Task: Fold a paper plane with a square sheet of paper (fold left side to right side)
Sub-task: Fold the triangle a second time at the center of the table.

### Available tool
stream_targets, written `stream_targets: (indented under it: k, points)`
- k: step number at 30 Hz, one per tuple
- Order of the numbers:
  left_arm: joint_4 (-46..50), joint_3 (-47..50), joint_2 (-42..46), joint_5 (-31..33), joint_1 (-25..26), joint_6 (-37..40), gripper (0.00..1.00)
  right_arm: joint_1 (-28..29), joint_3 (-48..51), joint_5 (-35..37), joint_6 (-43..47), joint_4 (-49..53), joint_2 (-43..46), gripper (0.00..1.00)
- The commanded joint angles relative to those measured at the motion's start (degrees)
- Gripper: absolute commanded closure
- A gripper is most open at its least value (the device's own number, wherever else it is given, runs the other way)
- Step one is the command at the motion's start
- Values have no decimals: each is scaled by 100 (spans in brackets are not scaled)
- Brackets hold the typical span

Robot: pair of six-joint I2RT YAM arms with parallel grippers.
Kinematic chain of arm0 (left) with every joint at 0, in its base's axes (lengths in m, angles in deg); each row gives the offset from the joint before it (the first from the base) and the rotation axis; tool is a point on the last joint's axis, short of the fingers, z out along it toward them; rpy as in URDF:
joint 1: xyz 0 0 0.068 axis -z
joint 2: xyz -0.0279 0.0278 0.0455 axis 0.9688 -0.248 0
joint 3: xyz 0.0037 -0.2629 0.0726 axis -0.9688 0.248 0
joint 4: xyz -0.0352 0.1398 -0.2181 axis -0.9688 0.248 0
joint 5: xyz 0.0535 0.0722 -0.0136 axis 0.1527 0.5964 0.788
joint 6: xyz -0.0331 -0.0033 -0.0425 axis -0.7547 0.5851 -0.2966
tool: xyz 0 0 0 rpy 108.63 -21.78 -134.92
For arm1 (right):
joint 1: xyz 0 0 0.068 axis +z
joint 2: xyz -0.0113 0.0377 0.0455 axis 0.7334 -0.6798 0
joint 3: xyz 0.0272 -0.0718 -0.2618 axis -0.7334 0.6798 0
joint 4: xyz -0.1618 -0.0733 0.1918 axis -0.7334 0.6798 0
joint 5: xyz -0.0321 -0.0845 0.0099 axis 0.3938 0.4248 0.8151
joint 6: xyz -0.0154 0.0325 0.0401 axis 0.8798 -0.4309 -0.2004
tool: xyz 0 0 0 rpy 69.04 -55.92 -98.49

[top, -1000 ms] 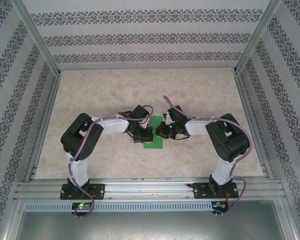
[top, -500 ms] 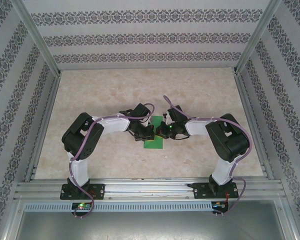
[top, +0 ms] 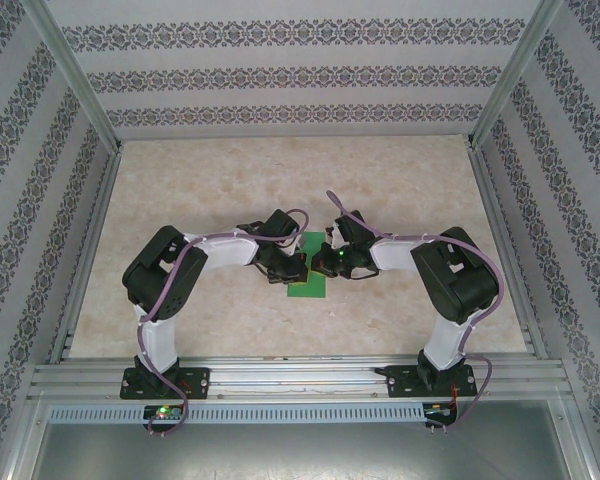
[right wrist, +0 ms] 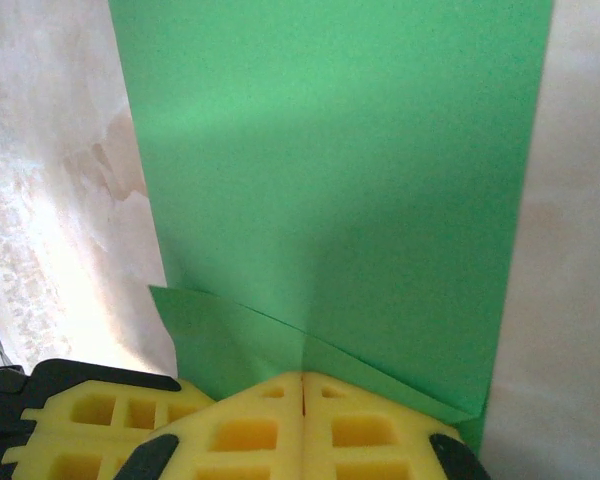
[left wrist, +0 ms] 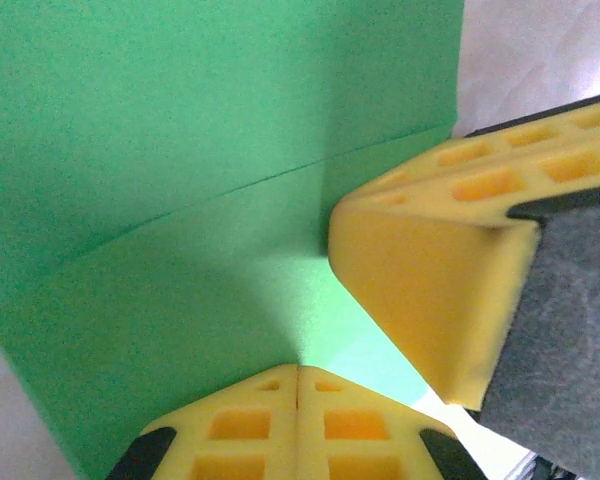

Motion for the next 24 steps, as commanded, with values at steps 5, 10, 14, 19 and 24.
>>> stream_targets:
  k: [5, 10, 14, 19, 24]
  points:
    - [579, 489, 144, 168, 36, 492, 98, -81, 103, 385, 160, 730, -381, 100]
    - [716, 571, 278, 264, 38, 733, 95, -93, 88, 388, 173, 747, -406, 100]
    - [774, 579, 363, 357, 36, 808, 95, -103, 86, 382, 178, 765, -425, 100]
    - [740, 581, 481, 401, 36, 831, 95, -107, 78, 362, 179, 766, -460, 100]
    - [693, 468, 695, 315, 36, 834, 95, -109, 51, 340, 188, 778, -442, 100]
